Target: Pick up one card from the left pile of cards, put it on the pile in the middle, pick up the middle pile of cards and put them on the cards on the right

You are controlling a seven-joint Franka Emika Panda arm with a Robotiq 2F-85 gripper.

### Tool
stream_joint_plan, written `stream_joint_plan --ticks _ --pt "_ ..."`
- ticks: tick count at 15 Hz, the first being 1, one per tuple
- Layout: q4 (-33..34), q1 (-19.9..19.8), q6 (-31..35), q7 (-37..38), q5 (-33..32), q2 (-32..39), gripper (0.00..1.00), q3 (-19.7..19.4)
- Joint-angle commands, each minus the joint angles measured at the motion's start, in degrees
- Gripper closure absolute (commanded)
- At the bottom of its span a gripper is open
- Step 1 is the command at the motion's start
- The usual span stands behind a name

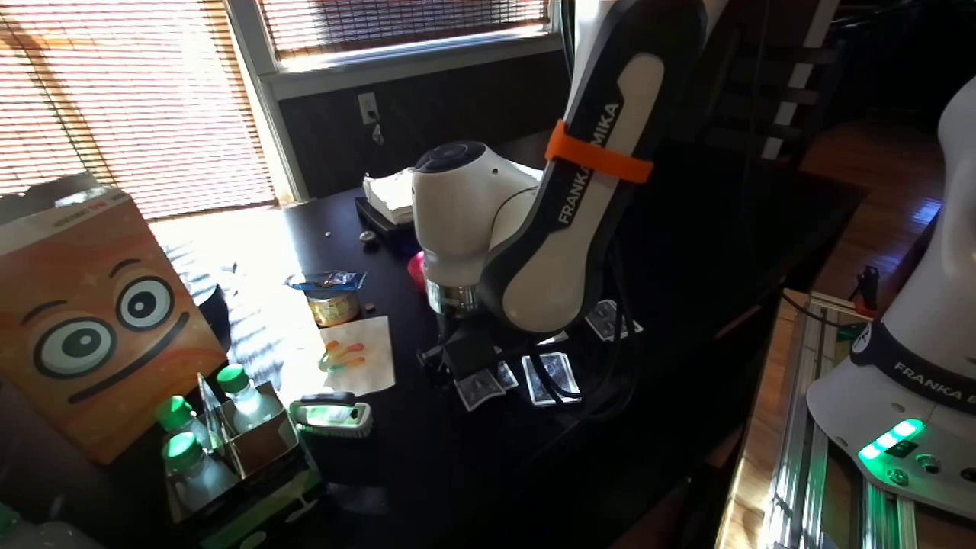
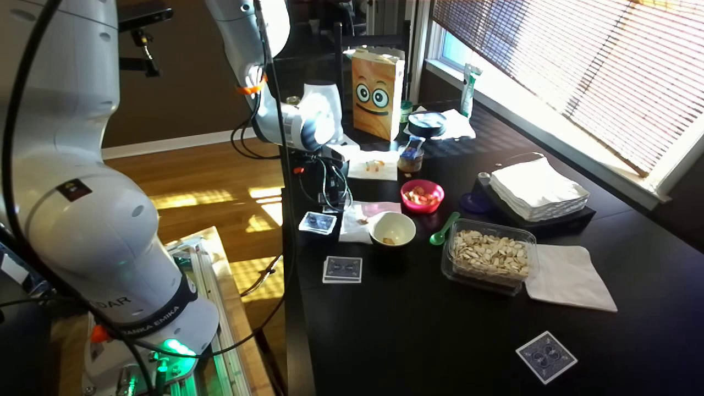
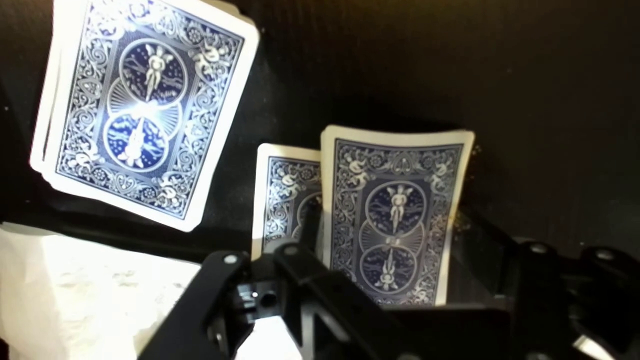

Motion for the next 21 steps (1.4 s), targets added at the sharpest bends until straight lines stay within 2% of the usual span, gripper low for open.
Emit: stream_joint_plan --ticks 1,7,15,21 --pt "-0.33 0.67 0.27 0.66 -0.44 0.28 0.36 -0.66" --pt "-0.88 1.2 0.18 1.17 -1.19 -0.72 0.36 -1.52" --pt "-1.17 1.57 0.12 1.24 -1.63 -1.47 0.49 -2.49" --pt "-2.32 2.57 -0.14 2.06 -2.81 -2.93 0.46 -4.02"
